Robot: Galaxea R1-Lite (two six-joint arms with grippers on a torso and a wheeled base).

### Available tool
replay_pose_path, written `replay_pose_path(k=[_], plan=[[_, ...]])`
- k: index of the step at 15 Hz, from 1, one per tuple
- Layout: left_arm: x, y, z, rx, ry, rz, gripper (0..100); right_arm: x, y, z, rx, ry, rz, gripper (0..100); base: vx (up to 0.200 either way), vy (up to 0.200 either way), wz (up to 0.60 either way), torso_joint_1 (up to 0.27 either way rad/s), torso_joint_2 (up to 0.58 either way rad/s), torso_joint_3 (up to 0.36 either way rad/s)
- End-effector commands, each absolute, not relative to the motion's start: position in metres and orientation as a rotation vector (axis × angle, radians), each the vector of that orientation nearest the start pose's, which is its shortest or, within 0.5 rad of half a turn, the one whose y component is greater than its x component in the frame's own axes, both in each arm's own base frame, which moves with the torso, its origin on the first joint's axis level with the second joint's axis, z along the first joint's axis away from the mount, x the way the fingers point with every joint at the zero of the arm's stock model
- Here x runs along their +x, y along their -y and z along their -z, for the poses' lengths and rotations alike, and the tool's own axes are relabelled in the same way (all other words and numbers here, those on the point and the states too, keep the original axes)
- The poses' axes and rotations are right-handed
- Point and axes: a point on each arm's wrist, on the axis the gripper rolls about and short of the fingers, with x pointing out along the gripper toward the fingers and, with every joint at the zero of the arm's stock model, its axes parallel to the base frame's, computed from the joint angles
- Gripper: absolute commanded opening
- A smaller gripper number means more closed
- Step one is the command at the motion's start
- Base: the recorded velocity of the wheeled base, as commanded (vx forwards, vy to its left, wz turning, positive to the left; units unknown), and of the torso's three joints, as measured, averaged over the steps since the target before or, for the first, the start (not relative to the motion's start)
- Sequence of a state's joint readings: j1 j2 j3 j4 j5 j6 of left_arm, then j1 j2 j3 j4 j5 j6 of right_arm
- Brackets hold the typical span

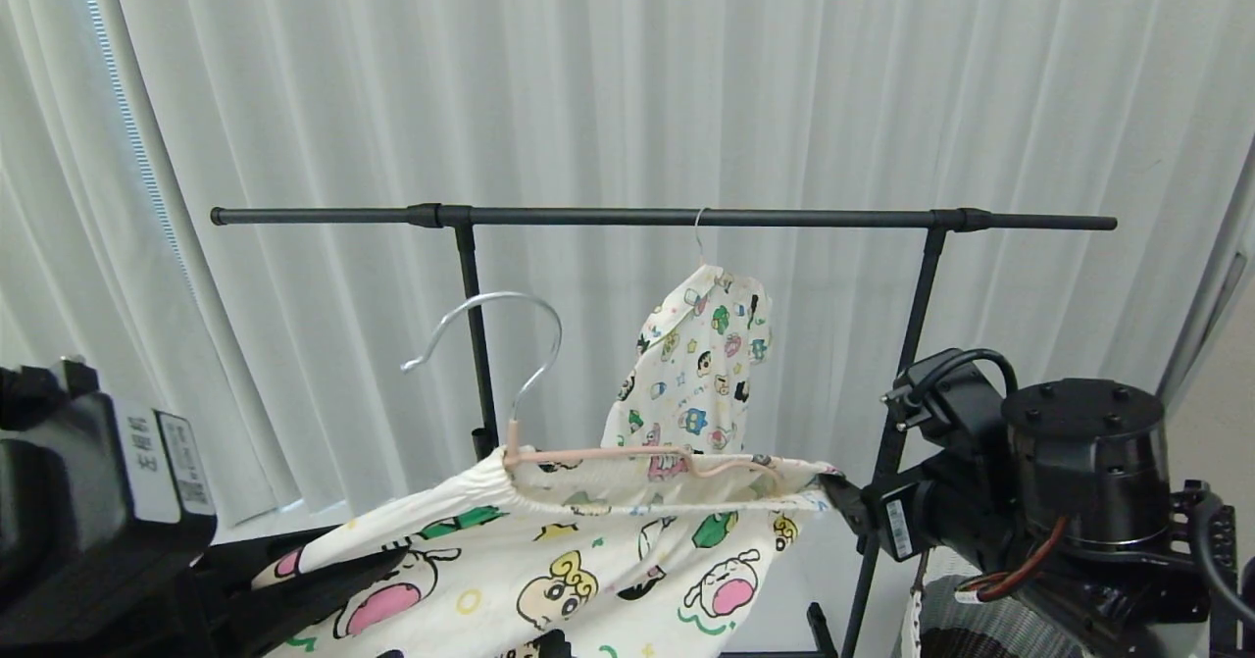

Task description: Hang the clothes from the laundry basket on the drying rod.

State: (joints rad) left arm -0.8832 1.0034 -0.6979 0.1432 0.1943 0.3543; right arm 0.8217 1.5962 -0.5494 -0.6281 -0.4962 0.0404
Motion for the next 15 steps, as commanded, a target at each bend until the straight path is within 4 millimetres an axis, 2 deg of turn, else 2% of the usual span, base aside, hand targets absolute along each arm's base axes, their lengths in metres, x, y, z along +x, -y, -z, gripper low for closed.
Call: replay_pose_path(k=[1, 7, 11, 15], plan=[[0.083, 0.09, -0.223, 0.588, -0.299, 0.704, 0, 0.178, -0.174, -0.152, -0.213, -0.318, -0.31, 100, 0.0, 0.0, 0.0, 0.0, 0.0, 0.0], [0.099, 0.1, -0.214, 0.678, -0.374, 0.505, 0, 0.181, -0.182, -0.167, -0.236, -0.258, -0.339, 100, 0.0, 0.0, 0.0, 0.0, 0.0, 0.0], [0.098, 0.104, -0.215, 0.765, -0.344, 0.52, 0, 0.175, -0.193, -0.169, -0.261, -0.242, -0.389, 100, 0.0, 0.0, 0.0, 0.0, 0.0, 0.0], [0.102, 0.106, -0.211, 0.862, -0.357, 0.425, 0, 0.173, -0.208, -0.178, -0.259, -0.209, -0.432, 100, 0.0, 0.0, 0.0, 0.0, 0.0, 0.0]])
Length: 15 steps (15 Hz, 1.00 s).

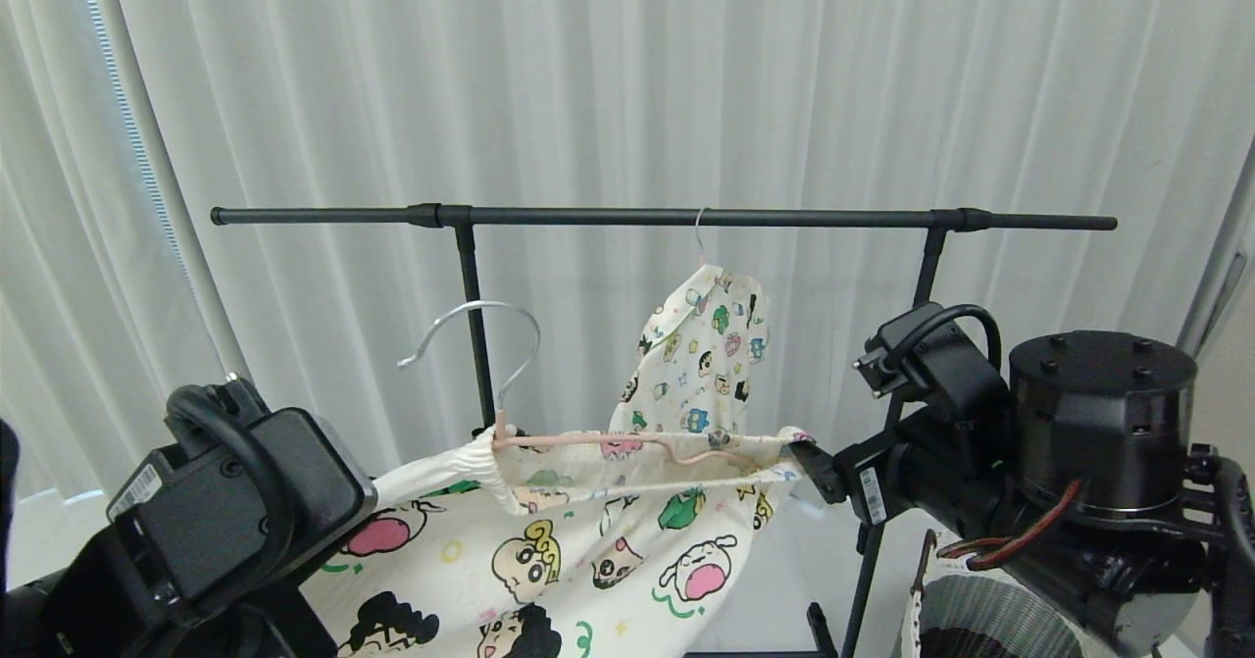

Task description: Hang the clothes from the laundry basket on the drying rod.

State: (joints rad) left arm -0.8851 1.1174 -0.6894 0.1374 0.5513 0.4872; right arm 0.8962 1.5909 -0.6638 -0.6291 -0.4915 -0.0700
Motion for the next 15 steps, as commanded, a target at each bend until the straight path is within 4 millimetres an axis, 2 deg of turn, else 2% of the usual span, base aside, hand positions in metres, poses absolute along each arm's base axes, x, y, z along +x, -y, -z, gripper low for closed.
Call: replay_pose_path(k=[1, 3, 8, 10, 13, 15], plan=[[0.102, 0.106, -0.211, 0.865, -0.359, 0.415, 0, 0.171, -0.211, -0.177, -0.261, -0.208, -0.442, 100, 0.0, 0.0, 0.0, 0.0, 0.0, 0.0], [0.103, 0.11, -0.214, 0.865, -0.347, 0.427, 0, 0.166, -0.225, -0.178, -0.26, -0.199, -0.484, 100, 0.0, 0.0, 0.0, 0.0, 0.0, 0.0], [0.102, 0.111, -0.219, 0.851, -0.328, 0.426, 0, 0.168, -0.229, -0.175, -0.269, -0.205, -0.486, 100, 0.0, 0.0, 0.0, 0.0, 0.0, 0.0], [0.101, 0.109, -0.219, 0.851, -0.326, 0.411, 0, 0.173, -0.221, -0.168, -0.286, -0.231, -0.453, 100, 0.0, 0.0, 0.0, 0.0, 0.0, 0.0], [0.099, 0.101, -0.222, 0.83, -0.313, 0.381, 0, 0.183, -0.195, -0.153, -0.35, -0.281, -0.375, 100, 0.0, 0.0, 0.0, 0.0, 0.0, 0.0], [0.097, 0.096, -0.22, 0.829, -0.317, 0.369, 0, 0.184, -0.186, -0.148, -0.386, -0.298, -0.359, 100, 0.0, 0.0, 0.0, 0.0, 0.0, 0.0]])
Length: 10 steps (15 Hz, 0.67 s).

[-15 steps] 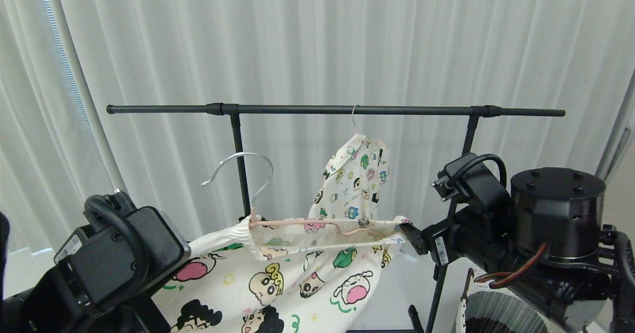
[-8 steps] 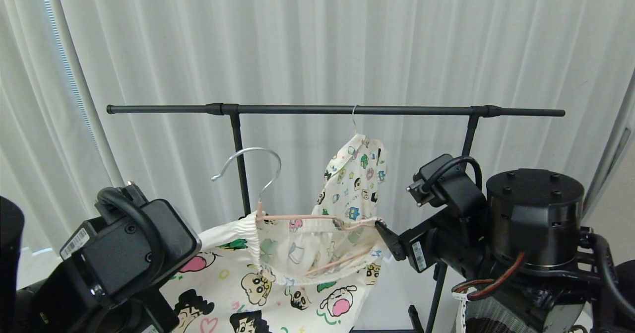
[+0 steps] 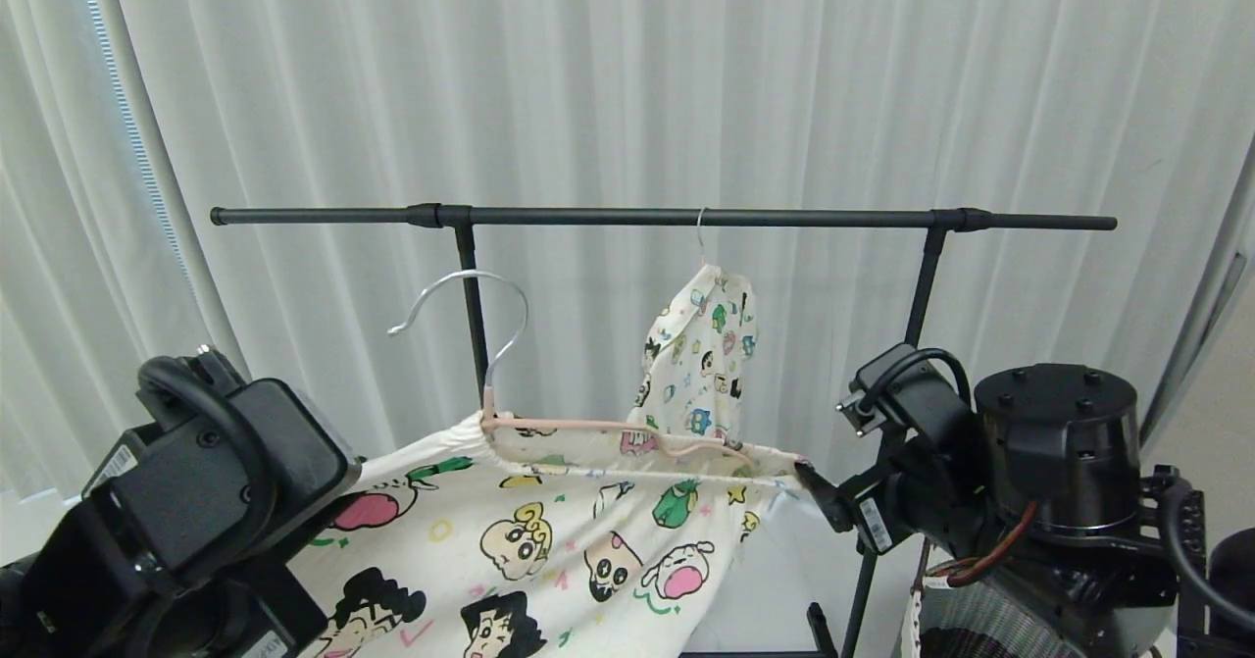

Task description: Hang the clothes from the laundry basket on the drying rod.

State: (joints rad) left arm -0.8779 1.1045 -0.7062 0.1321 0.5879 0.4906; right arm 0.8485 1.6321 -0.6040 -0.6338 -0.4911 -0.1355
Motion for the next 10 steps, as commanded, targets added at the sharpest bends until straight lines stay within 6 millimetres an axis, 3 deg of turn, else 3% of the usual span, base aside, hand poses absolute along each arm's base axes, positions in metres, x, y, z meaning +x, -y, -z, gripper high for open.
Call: replay_pose_path(k=[1, 7, 10], plan=[[0.096, 0.095, -0.218, 0.836, -0.321, 0.371, 0, 0.184, -0.186, -0.148, -0.387, -0.298, -0.359, 100, 0.0, 0.0, 0.0, 0.0, 0.0, 0.0], [0.099, 0.089, -0.219, 0.868, -0.326, 0.315, 0, 0.171, -0.173, -0.135, -0.458, -0.337, -0.372, 100, 0.0, 0.0, 0.0, 0.0, 0.0, 0.0], [0.097, 0.085, -0.223, 0.962, -0.302, 0.316, 0, 0.166, -0.173, -0.144, -0.448, -0.302, -0.388, 100, 0.0, 0.0, 0.0, 0.0, 0.0, 0.0]])
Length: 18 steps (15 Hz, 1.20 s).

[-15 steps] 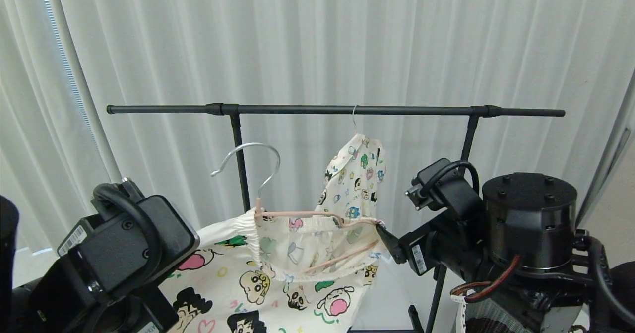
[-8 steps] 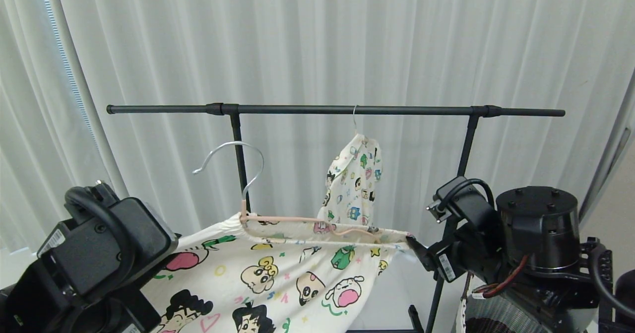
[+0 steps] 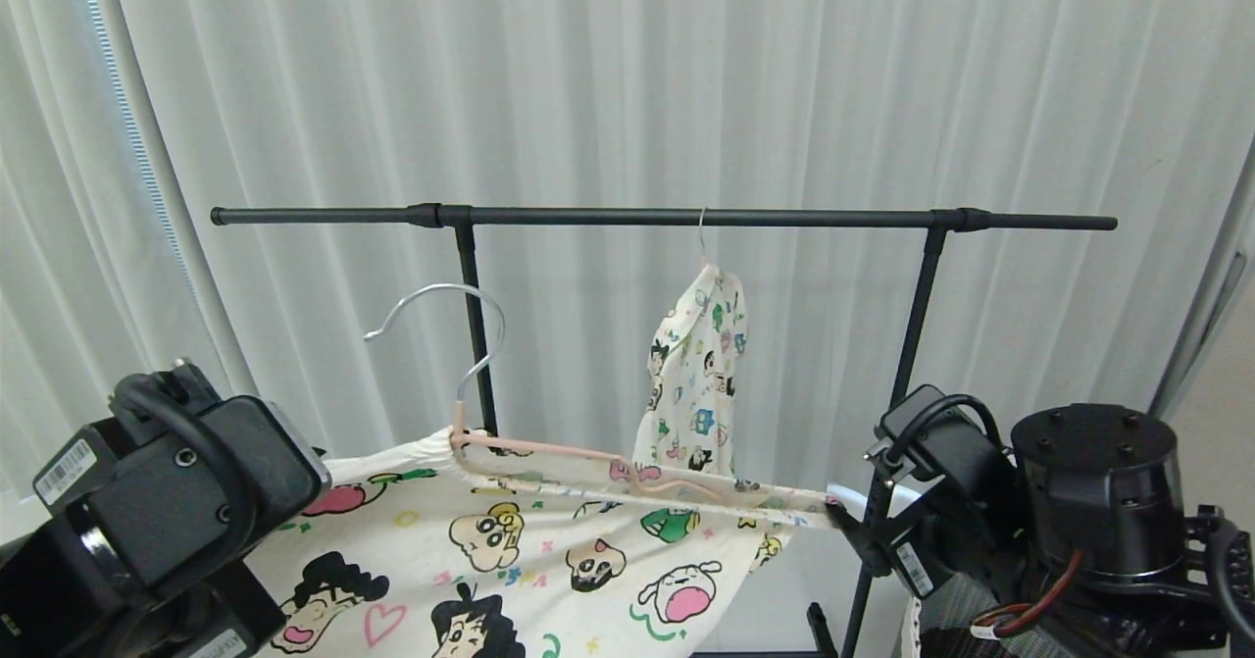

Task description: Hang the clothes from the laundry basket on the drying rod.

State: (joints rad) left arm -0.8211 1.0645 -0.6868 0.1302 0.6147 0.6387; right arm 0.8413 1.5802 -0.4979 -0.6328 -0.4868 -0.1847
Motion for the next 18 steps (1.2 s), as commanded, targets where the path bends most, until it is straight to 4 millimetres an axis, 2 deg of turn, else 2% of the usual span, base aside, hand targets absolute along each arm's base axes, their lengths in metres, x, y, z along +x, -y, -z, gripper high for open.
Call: replay_pose_path(k=[1, 4, 6, 13, 15, 18], plan=[[0.099, 0.087, -0.222, 0.989, -0.305, 0.322, 0, 0.165, -0.179, -0.15, -0.441, -0.278, -0.409, 100, 0.0, 0.0, 0.0, 0.0, 0.0, 0.0], [0.11, 0.097, -0.214, 1.001, -0.338, 0.322, 0, 0.158, -0.203, -0.175, -0.386, -0.186, -0.485, 100, 0.0, 0.0, 0.0, 0.0, 0.0, 0.0], [0.118, 0.1, -0.209, 0.991, -0.363, 0.299, 0, 0.149, -0.214, -0.184, -0.37, -0.152, -0.537, 100, 0.0, 0.0, 0.0, 0.0, 0.0, 0.0], [0.122, 0.104, -0.191, 0.982, -0.373, 0.297, 0, 0.098, -0.241, -0.189, -0.277, -0.135, -0.767, 100, 0.0, 0.0, 0.0, 0.0, 0.0, 0.0], [0.116, 0.099, -0.187, 0.964, -0.357, 0.324, 0, 0.098, -0.24, -0.187, -0.278, -0.147, -0.813, 100, 0.0, 0.0, 0.0, 0.0, 0.0, 0.0], [0.101, 0.089, -0.176, 0.912, -0.323, 0.525, 0, 0.113, -0.229, -0.183, -0.369, -0.16, -0.916, 100, 0.0, 0.0, 0.0, 0.0, 0.0, 0.0]])
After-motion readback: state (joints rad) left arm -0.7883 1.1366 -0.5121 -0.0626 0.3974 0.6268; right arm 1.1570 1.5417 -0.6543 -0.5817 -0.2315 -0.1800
